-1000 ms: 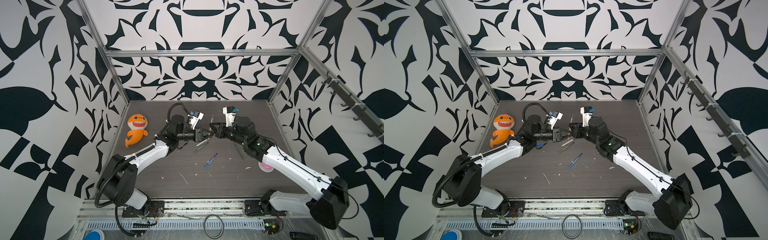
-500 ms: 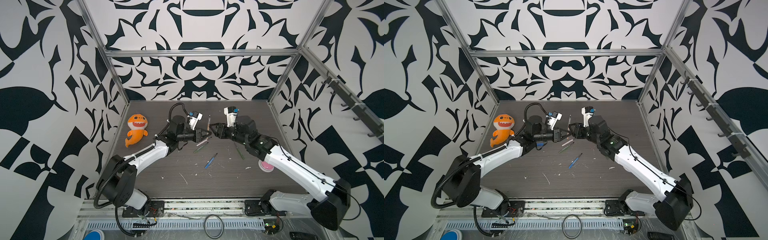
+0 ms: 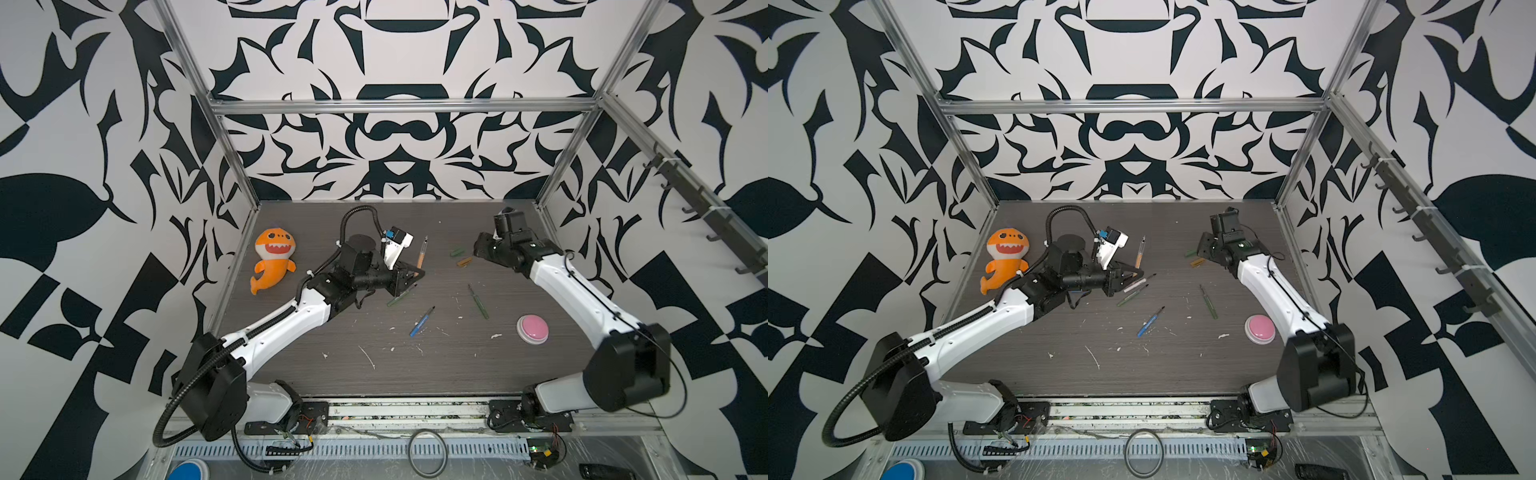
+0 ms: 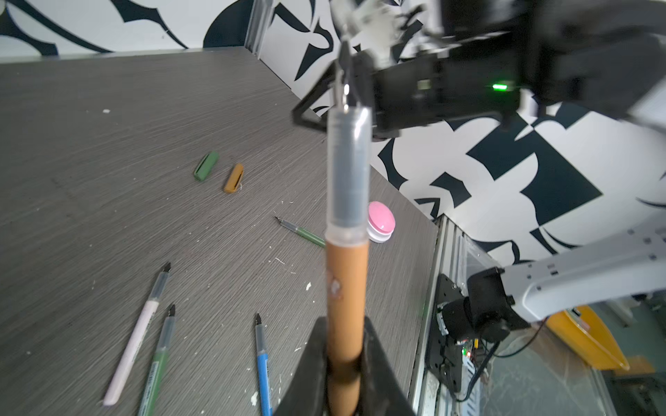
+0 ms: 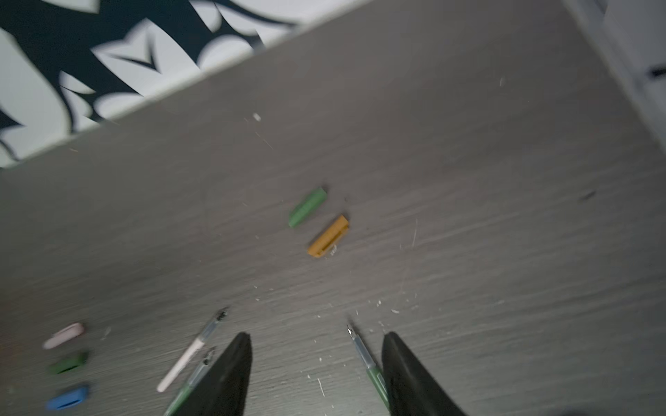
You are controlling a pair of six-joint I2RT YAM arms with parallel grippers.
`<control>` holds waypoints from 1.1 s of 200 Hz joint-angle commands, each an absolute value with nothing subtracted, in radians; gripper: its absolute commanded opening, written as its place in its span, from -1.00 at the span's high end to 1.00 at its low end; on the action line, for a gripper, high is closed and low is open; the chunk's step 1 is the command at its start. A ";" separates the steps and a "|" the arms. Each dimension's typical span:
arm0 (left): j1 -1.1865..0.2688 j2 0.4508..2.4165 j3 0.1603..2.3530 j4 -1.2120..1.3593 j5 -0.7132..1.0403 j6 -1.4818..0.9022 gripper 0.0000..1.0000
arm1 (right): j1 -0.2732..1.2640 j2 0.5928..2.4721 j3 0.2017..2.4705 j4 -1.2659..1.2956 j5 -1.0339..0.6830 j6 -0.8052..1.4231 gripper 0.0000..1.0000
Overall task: Insert the pens into the pen caps
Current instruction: 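Hold the tan pen upright with the left gripper while the right grasps the tan cap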
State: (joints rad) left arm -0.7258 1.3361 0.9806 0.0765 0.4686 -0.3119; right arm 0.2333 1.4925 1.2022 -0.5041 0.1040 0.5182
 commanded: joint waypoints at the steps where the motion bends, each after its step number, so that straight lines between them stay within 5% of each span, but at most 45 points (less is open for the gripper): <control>1: -0.764 1.294 1.000 0.016 0.400 -0.201 0.68 | 0.222 1.621 1.296 -0.566 0.100 0.443 -0.40; 88: -0.778 1.282 1.004 0.005 0.378 -0.200 0.68 | 0.221 2.047 1.624 -0.682 0.130 0.385 -0.55; 153: -0.778 1.285 1.008 0.000 0.385 -0.204 0.68 | 0.221 2.140 1.707 -0.739 0.170 0.372 -0.53; 220: -0.778 1.283 1.009 0.002 0.388 -0.205 0.68 | 0.219 2.098 1.616 -0.724 0.169 0.346 -0.30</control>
State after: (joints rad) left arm -0.7765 1.3006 0.9810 0.0170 0.3794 -0.2119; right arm 0.2203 2.1624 1.6638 -0.7132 0.1551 0.3614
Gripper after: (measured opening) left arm 0.162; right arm 0.655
